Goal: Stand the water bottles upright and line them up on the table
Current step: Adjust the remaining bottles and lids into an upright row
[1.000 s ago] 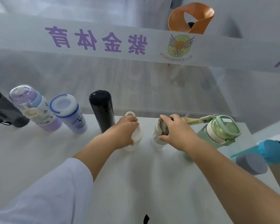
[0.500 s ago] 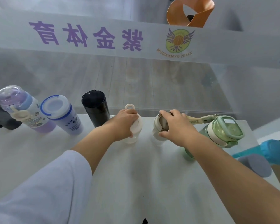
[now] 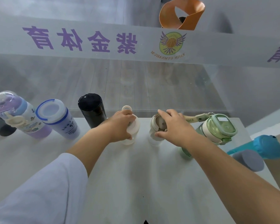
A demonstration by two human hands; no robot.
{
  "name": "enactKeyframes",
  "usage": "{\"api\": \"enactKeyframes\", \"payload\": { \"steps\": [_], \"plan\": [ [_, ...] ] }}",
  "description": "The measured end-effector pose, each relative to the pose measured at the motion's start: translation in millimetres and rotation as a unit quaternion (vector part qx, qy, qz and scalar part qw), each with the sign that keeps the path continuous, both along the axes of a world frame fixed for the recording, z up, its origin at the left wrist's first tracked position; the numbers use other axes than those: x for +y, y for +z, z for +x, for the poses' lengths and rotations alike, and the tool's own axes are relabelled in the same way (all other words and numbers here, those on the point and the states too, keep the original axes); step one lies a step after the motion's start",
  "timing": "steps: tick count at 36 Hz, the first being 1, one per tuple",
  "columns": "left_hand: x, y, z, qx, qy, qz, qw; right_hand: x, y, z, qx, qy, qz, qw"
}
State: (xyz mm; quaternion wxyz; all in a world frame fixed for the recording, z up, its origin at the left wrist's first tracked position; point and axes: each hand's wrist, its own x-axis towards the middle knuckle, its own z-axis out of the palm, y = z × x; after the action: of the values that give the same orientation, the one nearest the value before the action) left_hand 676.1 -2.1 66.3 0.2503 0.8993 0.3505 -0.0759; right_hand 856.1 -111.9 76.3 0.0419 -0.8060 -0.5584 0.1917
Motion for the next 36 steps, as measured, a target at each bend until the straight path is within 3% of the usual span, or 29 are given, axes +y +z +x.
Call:
{"api": "enactKeyframes", "payload": {
  "steps": [12,22,30,36],
  "plan": [
    [-23,45,-5,-0.035,-0.011,0.08,0.996,-55,70,11,-0.009,0.021,0.134,0.991],
    [-71,71,20,-0.08,-0.068,0.11,0.988,-139,95,38,-0.02,-0.033,0.237,0.971],
    [-113,77,68,-0.111,-0.09,0.108,0.984,-197,82,83,-0.026,-0.098,0.177,0.979],
    [-139,68,106,-0.159,-0.055,0.098,0.981,-215,68,120,-0.022,-0.053,0.087,0.995]
  ]
}}
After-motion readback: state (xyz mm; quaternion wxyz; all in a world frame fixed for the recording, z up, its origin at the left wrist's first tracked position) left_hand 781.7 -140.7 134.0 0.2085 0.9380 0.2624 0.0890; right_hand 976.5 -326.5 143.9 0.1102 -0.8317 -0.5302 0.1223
